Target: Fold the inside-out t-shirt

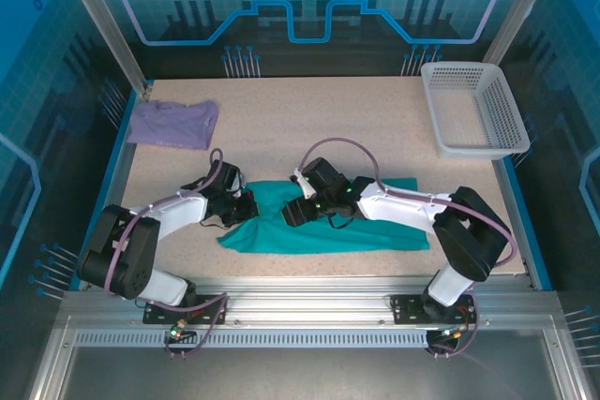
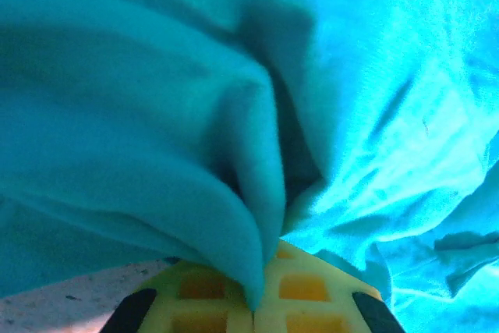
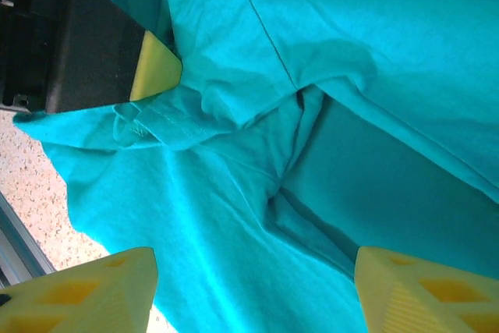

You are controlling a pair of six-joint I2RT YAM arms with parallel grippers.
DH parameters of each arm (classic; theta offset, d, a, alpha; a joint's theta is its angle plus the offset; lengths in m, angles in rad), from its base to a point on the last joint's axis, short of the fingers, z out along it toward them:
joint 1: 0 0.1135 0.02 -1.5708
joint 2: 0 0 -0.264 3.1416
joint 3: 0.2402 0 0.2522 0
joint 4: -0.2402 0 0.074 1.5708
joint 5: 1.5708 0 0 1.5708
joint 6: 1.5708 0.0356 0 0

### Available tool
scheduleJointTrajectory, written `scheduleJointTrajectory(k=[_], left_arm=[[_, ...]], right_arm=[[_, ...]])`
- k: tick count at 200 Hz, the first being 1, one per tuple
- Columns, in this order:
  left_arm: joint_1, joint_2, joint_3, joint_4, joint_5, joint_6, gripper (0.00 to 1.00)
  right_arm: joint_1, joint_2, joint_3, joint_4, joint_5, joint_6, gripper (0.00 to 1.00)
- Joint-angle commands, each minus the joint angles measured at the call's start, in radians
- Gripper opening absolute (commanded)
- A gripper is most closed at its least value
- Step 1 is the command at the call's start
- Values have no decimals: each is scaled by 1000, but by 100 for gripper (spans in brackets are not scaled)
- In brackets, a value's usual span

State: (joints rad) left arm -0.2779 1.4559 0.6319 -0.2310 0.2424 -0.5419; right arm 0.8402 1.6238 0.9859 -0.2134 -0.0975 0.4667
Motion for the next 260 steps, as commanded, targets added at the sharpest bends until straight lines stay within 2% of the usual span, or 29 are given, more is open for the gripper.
scheduleJointTrajectory(k=[1,40,73,106,126,138,161,225,242,260], left_arm=[[8,2,43,-83,-83,36,0],[8,-66,162,-315,-255,70,0],[25,-73,324,-555,-483,118,0],[44,-36,500,-788,-789,167,0],[56,27,615,-939,-1035,184,0],[56,78,679,-1020,-1126,168,0],[11,160,755,-1085,-1145,139,0],[-273,462,974,-1286,-1151,-25,0],[-352,541,1046,-1325,-1120,-65,0],[-433,628,1129,-1299,-1043,-66,0]], right_arm=[[-25,-70,-28,-26,32,-3,68],[-96,-183,-121,-34,40,-10,68],[-191,-279,-190,-45,28,-17,68],[-263,-351,-216,-95,26,-27,68],[-284,-389,-227,-128,35,-41,68],[-294,-410,-235,-142,45,-51,68],[-324,-444,-257,-149,55,-60,68],[-389,-487,-300,-151,27,-64,69],[-407,-501,-308,-160,25,-65,69],[-431,-523,-318,-167,21,-67,69]])
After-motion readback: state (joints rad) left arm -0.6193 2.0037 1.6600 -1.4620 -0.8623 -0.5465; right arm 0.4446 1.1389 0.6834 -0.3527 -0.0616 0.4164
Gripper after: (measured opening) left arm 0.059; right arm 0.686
